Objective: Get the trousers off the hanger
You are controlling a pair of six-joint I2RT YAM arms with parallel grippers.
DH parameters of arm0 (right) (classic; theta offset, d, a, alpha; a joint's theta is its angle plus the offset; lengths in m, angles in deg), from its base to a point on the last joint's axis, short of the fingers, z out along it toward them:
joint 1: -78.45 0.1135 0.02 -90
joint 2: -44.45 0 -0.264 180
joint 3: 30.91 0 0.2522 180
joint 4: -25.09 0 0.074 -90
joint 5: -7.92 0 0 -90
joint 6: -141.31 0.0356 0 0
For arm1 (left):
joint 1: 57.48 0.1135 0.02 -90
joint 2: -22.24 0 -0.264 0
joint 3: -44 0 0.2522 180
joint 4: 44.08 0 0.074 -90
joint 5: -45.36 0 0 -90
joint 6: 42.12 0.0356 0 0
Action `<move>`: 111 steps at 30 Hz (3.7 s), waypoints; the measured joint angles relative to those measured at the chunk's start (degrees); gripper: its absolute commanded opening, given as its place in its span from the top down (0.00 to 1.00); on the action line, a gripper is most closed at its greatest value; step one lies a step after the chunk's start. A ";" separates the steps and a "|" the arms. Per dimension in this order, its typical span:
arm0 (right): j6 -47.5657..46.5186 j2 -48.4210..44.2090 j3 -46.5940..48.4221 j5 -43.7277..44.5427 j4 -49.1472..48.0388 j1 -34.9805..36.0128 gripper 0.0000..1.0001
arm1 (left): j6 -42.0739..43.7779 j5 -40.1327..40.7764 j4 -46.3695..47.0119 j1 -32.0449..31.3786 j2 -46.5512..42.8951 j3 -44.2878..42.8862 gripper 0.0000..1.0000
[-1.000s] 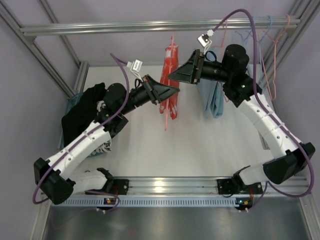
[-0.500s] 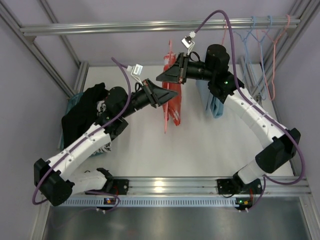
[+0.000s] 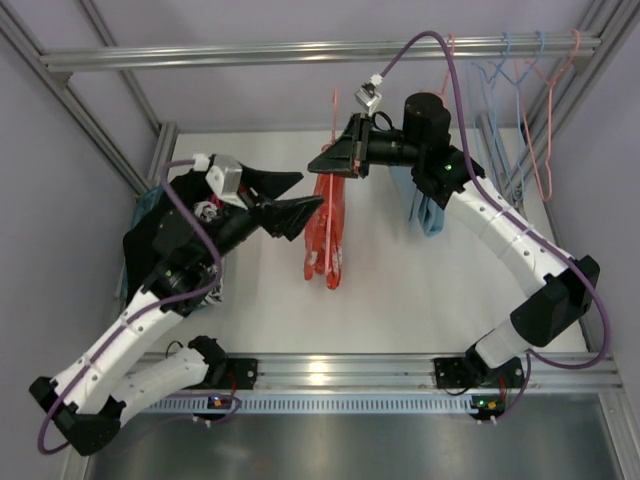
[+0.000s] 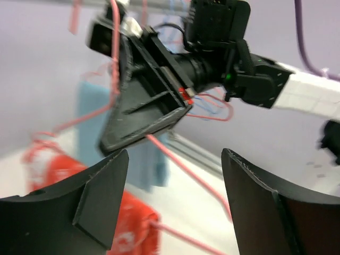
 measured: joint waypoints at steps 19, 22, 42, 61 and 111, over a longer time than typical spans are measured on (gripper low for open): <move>3.41 0.00 6.58 0.74 -0.26 -0.76 1.00 | 32.20 1.75 -8.96 0.02 -10.99 19.80 0.11; 3.39 -0.02 6.78 0.59 -0.94 -0.76 1.00 | 31.82 1.46 -4.94 -0.22 -6.73 19.80 0.11; 5.60 -0.02 6.69 -1.38 -2.71 -0.79 1.00 | 32.70 12.39 16.76 -0.63 9.84 19.56 0.01; 6.80 -0.02 6.75 -1.68 -6.23 -0.66 1.00 | 27.04 20.61 20.22 -2.01 18.86 10.73 0.53; -20.06 -14.93 -23.26 5.35 9.31 -6.86 1.00 | 13.99 26.21 -12.11 6.75 4.37 -21.62 1.00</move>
